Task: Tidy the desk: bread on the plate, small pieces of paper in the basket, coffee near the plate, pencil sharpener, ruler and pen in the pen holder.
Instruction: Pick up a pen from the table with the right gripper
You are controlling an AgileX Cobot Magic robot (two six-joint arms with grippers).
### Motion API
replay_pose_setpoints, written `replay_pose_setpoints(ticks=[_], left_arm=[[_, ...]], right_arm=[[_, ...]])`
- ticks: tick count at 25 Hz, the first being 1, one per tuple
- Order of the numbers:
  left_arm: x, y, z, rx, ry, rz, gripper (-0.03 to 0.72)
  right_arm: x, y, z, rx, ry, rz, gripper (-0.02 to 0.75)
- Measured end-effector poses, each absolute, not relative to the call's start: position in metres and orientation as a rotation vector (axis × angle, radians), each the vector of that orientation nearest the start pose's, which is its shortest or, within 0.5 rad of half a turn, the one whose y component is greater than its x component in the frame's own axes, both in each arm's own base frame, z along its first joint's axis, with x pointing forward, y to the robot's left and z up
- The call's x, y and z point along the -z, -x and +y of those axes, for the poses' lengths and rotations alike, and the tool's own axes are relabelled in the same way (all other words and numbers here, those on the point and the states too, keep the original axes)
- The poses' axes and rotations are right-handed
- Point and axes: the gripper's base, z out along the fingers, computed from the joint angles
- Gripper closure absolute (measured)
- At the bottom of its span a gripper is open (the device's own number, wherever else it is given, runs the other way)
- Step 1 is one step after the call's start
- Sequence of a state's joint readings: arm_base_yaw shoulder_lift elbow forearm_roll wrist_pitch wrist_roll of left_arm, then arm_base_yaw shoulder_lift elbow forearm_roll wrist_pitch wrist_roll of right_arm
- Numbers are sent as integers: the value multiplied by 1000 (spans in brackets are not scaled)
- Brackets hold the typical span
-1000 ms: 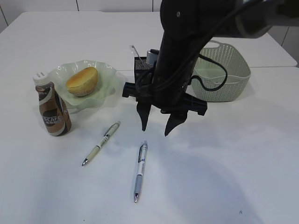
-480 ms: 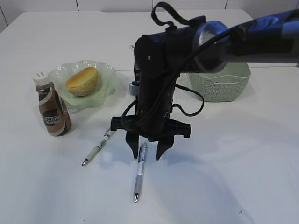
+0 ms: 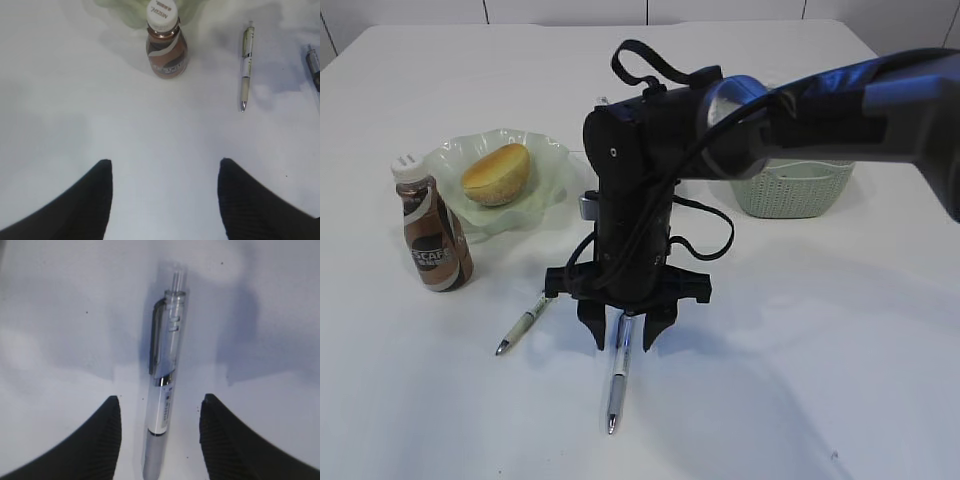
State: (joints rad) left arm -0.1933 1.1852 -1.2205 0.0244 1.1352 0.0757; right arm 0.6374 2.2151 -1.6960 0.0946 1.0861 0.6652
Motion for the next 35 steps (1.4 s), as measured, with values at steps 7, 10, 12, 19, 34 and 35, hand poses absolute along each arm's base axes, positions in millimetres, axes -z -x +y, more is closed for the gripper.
replay_pose_setpoints(ticks=[7,10,12,19,34,35], left_arm=[[-374,-220,-41,12,-349,2561,222],[-374,-220,-41,12,-349,2561,222],[-374,-220,-41,12,-349,2561,222],[-374,-220,-41,12,-349,2561,222],[-374,-220,-41,12,-349,2561,222],[-374,-220,-41,12,-349,2561,222]], right_arm=[[-139,-351,270,-135,-113,3174,332],[-133,-350,270,-129,-122,3195,332],[-131,-350,271,-128,-126,3203,331],[-128,-349,272,-124,-127,3215,331],[-123,-348,269,-71,-110,3233,400],[-123,-348,269,-71,-110,3233,400]])
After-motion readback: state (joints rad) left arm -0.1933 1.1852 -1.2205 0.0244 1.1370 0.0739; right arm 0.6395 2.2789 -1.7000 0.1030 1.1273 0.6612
